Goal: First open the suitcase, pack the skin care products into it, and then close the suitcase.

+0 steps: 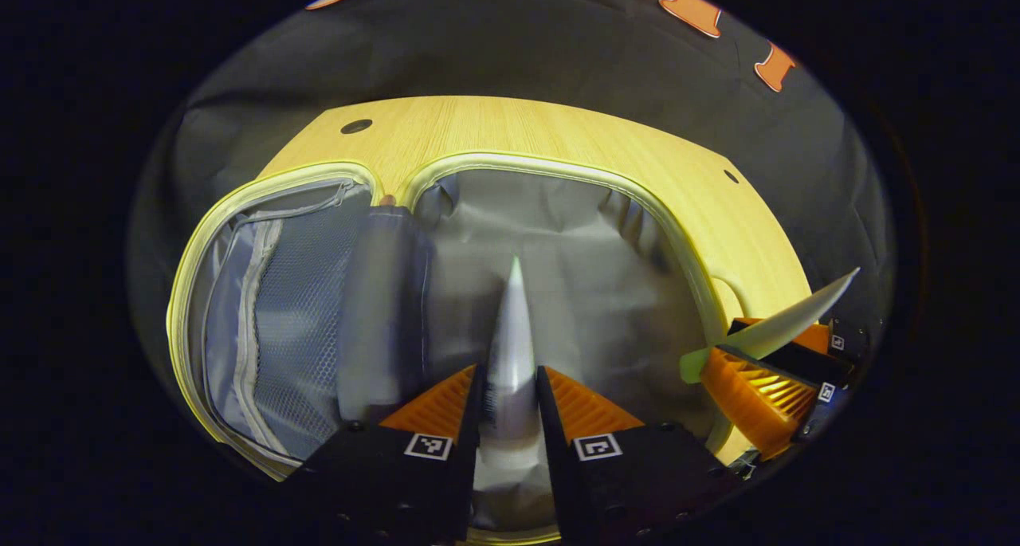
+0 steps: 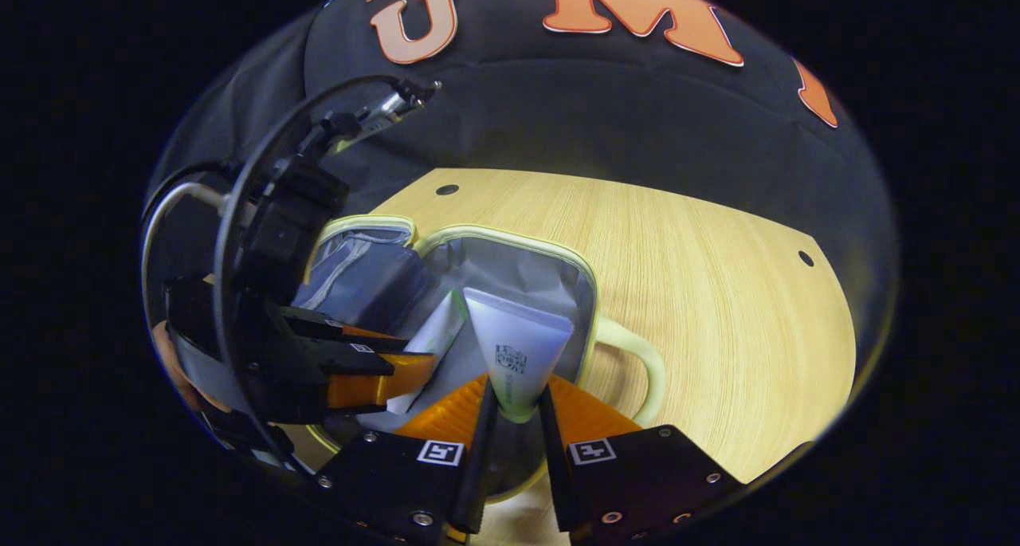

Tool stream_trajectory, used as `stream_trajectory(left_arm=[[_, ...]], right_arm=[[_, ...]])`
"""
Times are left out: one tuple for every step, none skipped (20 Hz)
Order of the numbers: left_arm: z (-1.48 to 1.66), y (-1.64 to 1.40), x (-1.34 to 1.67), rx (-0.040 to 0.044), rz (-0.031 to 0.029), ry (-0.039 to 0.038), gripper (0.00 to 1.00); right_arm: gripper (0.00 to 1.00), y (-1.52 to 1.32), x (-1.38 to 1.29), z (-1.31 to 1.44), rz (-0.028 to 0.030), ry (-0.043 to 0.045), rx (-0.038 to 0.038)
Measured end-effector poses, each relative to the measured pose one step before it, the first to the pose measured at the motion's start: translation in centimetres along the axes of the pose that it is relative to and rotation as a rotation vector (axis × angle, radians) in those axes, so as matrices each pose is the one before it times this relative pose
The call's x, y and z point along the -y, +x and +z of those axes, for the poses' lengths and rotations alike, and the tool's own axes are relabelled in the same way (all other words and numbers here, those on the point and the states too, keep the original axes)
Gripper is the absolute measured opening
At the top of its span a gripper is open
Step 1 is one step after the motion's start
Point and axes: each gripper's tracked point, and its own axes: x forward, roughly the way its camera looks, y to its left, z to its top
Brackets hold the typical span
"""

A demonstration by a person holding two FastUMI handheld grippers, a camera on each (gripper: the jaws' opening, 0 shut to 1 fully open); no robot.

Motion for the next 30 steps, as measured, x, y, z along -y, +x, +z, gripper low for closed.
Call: stream_trajectory(left_arm=[[0.389, -0.580, 0.572, 0.03942, -0.03745, -0.01939, 0.48], [0.417, -0.872, 0.741, 0.03729, -0.02598, -0.01644, 0.59], [0.402, -0.826, 0.061, 0.03291, -0.00301, -0.00483, 0.71], [0.618, -0.394, -0.382, 0.03656, 0.01152, 0.00628, 0.83], [0.659, -0.556, -0.604, 0.03063, 0.01705, 0.00290, 0.91], [0.611, -0.663, -0.907, 0.03647, 0.02088, -0.00272, 0.92], [0.685, -0.858, -0.962, 0.02869, 0.02323, -0.00902, 0.95], [0.580, -1.290, -0.685, 0.03245, 0.02298, -0.01352, 0.95], [0.724, -1.229, -1.224, 0.02457, 0.02889, -0.01096, 0.97], [0.683, -1.104, -1.444, 0.03561, 0.02809, -0.01529, 0.98], [0.846, -1.197, -1.598, 0.02585, 0.02871, -0.01421, 0.98], [0.763, -1.205, -1.566, 0.02316, 0.02522, -0.01316, 0.98], [0.462, -0.789, -1.707, 0.00653, 0.02875, -0.00632, 0.97], [0.470, -0.927, -2.084, 0.00627, 0.02088, -0.00704, 0.95], [0.298, -0.662, -2.147, -0.00071, 0.02456, -0.00730, 0.97], [0.159, -0.244, -1.934, 0.00222, 0.01846, -0.00904, 0.98], [0.134, -0.175, -1.876, -0.00358, 0.01644, -0.01158, 0.98], [-0.137, -0.055, -1.677, -0.00128, 0.01858, -0.01363, 0.98], [-0.137, 0.161, -1.540, -0.00766, 0.01803, -0.01380, 0.98], [0.095, 0.277, -1.481, 0.00342, 0.01894, -0.02041, 0.98], [-0.039, 0.357, -1.548, -0.00542, 0.01618, -0.02328, 0.97], [-0.157, 0.487, -1.357, 0.00464, 0.01412, -0.02355, 0.98], [0.036, 0.402, -1.460, -0.00954, 0.01750, -0.01934, 0.98], [0.221, -0.172, -1.575, -0.00574, 0.01534, -0.02126, 0.98], [0.002, 0.183, -1.222, -0.01237, 0.01297, -0.02097, 0.98], [-0.081, 0.263, -0.764, -0.00508, 0.00694, -0.02143, 0.98], [0.020, 0.201, -0.694, -0.00677, 0.00570, -0.01554, 0.98], [-0.043, 0.377, -0.485, -0.00197, 0.00629, -0.00904, 0.98], [-0.067, 0.147, -0.239, -0.00349, 0.00227, -0.00402, 0.98], [-0.227, 0.150, -0.066, -0.00383, 0.00276, -0.00378, 0.98]], right_arm=[[0.34, -0.247, 0.210, -0.499, -0.00481, -0.01768, -0.01171], [0.34, -0.016, -0.279, -0.129, 0.01091, -0.00657, -0.01026], [0.34, 0.077, -0.132, 0.103, 0.01363, -0.00017, -0.00473], [0.34, 0.140, -0.004, 0.058, 0.00254, -0.00419, -0.00376], [0.34, 0.334, 0.265, -0.104, -0.01485, -0.01198, -0.00832], [0.35, 0.411, 0.044, -0.308, -0.00493, -0.00737, -0.01393], [0.34, 0.509, -0.522, -0.167, 0.00894, 0.00414, -0.01196], [0.34, 0.251, -0.198, 0.051, 0.00582, 0.00612, -0.00837], [0.34, 0.394, -0.001, -0.006, -0.00094, 0.00671, -0.01019], [0.34, 0.224, 0.037, -0.082, 0.00036, 0.00674, -0.01243], [0.34, 0.177, -0.075, -0.132, -0.00199, 0.00504, -0.01466], [0.40, 0.177, -0.120, 0.052, -0.00079, 0.00227, -0.01043], [0.35, 0.101, 0.095, 0.091, -0.00333, 0.00044, -0.00209], [0.36, 0.032, 0.158, -0.008, -0.00551, -0.00072, -0.00197], [0.36, 0.266, 0.040, 0.090, -0.00368, 0.00202, 0.00307], [0.37, 0.063, -0.050, 0.074, -0.00234, 0.00491, 0.00244], [0.38, 0.217, -0.220, 0.041, 0.00319, 0.00649, -0.00237], [0.41, -0.062, -0.034, 0.070, -0.00015, 0.00321, -0.00032], [0.42, -0.071, 0.150, 0.041, -0.00134, -0.00143, 0.00218], [0.42, -0.149, 0.073, 0.231, -0.00062, 0.00056, 0.00551], [0.43, -0.111, 0.027, 0.263, -0.00151, 0.00195, 0.01105], [0.43, -0.288, 0.130, 0.309, -0.00338, -0.00122, 0.01049], [0.51, -0.149, 0.210, 0.307, -0.00571, -0.00108, 0.01034], [0.55, -0.186, 0.272, 0.439, -0.00570, -0.00633, 0.01762], [0.57, -0.013, 0.535, 0.379, -0.01231, -0.01357, 0.01330], [0.58, 0.298, 0.399, 0.190, -0.00701, -0.01702, -0.00400], [0.58, 0.258, -0.159, 0.125, 0.00955, -0.01235, -0.00791], [0.58, 0.541, 0.085, 0.279, -0.00376, -0.01689, -0.00577], [0.53, 0.533, 0.004, 0.263, -0.00384, -0.01395, -0.00960], [0.58, 0.388, -0.009, 0.427, -0.00414, -0.01078, 0.00389]])
